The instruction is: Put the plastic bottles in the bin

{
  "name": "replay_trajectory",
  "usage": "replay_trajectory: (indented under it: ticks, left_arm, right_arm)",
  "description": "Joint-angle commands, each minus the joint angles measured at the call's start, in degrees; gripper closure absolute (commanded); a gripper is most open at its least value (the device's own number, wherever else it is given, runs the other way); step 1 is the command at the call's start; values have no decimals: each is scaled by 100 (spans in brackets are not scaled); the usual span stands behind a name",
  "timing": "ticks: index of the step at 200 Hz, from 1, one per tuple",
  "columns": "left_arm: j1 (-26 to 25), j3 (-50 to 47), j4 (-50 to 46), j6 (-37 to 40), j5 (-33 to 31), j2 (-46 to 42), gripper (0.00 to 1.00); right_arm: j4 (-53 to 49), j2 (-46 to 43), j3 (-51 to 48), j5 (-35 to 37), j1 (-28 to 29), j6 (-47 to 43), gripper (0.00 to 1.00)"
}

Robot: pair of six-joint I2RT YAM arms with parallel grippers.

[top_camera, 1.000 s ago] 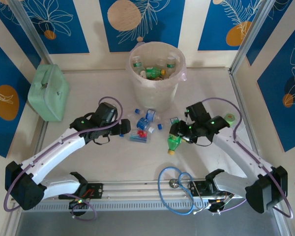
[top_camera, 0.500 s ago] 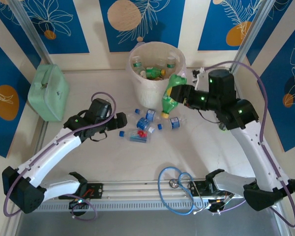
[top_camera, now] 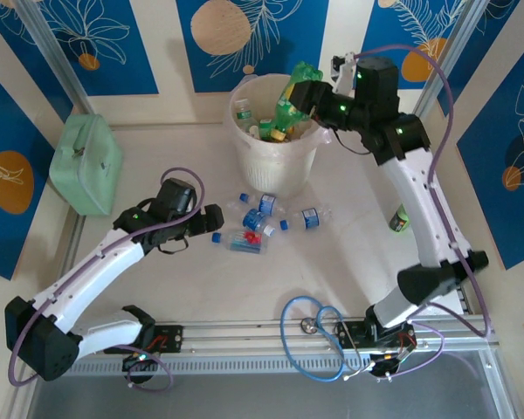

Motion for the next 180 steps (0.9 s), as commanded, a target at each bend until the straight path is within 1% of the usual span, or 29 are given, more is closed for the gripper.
replay_trajectory:
  ticks: [1, 21, 34, 42, 58, 80, 108, 121, 125, 136, 146, 180]
  left_arm:
    - [87, -61, -115, -10, 103, 68, 5]
    - [124, -53, -214, -1, 70, 100, 5]
    - [145, -61, -267, -9, 58, 122, 5]
    - [151, -77, -284, -33, 50, 123, 5]
    - [160, -117, -276, -152, 67, 145, 5]
    - [165, -172, -224, -299, 114, 192, 6]
    - [164, -167, -213, -285, 125, 263, 6]
    - [164, -167, -202, -256, 137, 278, 6]
    - [171, -165, -198, -252, 138, 288, 6]
    - [168, -145, -187, -223, 147, 307, 6]
    - [164, -119, -172, -191, 162, 333, 6]
    - [164, -20, -63, 24, 267, 414, 8]
  right_arm:
    - [-45, 546, 526, -101, -217, 75, 61]
    - [-371, 1119, 1141, -161, -307, 2, 61]
    - [-550, 1424, 1500, -210, -340, -54, 58]
    - [-646, 1580, 1674, -204, -353, -87, 54]
    - [-824, 1842, 1965, -235, -381, -128, 42]
    - [-1077, 2146, 2269, -277, -425, -153, 36]
    - [-1017, 2025, 2081, -299, -426, -198, 30]
    - [-918, 1910, 1939, -301, -425, -232, 24]
    - [-914, 1886, 1917, -300, -432, -241, 20]
    - [-952, 1850, 1933, -313, -443, -275, 18]
    - [-985, 1854, 1956, -335, -451, -277, 13]
    - [-1029, 1696, 1913, -320, -451, -290, 13]
